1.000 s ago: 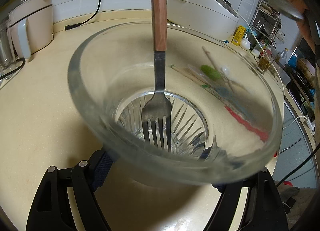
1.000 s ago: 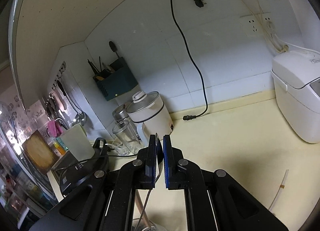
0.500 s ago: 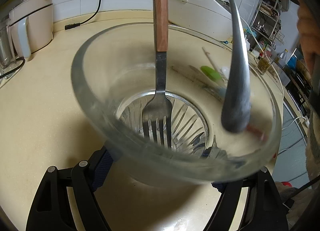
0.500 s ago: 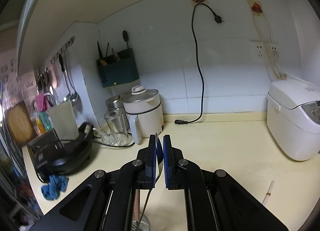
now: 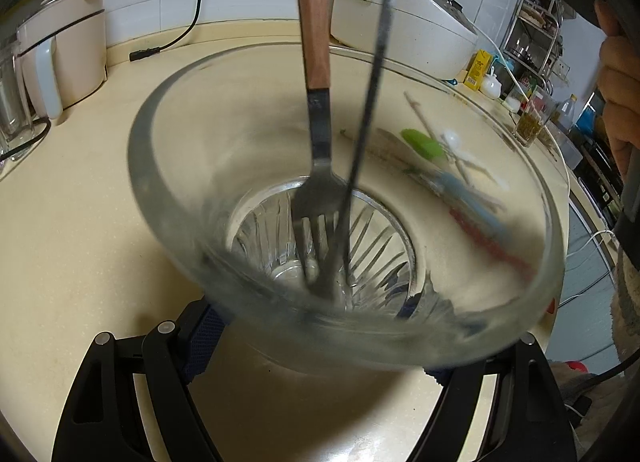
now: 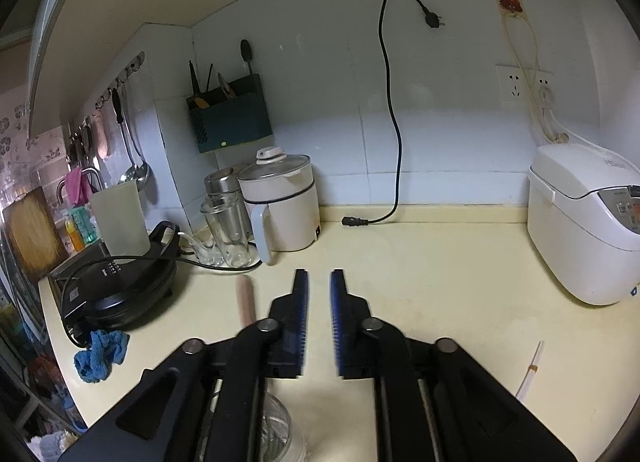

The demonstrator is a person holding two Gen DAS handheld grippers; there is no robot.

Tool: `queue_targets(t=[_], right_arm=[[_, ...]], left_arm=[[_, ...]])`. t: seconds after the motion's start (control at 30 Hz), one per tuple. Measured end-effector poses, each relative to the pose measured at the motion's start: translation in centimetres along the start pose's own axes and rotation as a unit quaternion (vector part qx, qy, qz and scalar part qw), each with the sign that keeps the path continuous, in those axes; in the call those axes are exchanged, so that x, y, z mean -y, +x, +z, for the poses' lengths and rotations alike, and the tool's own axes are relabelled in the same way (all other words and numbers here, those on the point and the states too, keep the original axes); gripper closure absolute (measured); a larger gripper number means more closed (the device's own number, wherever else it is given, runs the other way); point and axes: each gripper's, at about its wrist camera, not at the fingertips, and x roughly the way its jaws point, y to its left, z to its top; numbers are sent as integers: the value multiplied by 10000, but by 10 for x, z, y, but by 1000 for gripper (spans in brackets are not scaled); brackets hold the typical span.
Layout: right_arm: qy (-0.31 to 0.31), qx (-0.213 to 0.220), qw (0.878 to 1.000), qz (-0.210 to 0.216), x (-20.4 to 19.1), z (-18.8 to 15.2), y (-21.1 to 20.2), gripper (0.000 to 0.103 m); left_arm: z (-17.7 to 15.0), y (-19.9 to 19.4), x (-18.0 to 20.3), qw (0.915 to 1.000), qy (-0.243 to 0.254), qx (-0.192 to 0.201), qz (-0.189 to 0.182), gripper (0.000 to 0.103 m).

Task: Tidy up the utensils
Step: 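Lower the metal spoon into the glass and open the right gripper, then move the right gripper back to the pile over the red plastic spoon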

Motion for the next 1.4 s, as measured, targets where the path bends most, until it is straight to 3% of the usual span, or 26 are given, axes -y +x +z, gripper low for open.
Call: queue_targets(t=[0.33, 0.5, 0.67, 0.8, 0.97, 1.13, 1.4], right_arm=[[385, -58, 9992, 90, 27, -7, -25, 80], [896, -207, 9957, 107, 65, -26, -47, 80], [1992, -249, 9794, 222, 127, -53, -81, 80], [2538, -99, 9671, -135, 176, -78, -116, 80], [2527, -359, 9656, -506, 202, -100, -134, 80], [1847, -812, 9755, -882, 191, -119, -132, 80], [1267, -1454, 9812, 9, 158, -136, -107, 80]], left_arm=[[-1, -1, -1, 10000, -11, 4, -15, 19], [-1, -1, 0, 10000, -17, 5, -19, 19], [-1, -1, 1, 10000, 21, -8, 26, 19], [-1, -1, 0, 10000, 19, -9, 14, 19], [-1, -2, -2, 10000, -18, 2, -33, 19], [0, 0, 3, 9999, 71, -32, 79, 19], [0, 1, 7, 9999, 96, -44, 124, 18]])
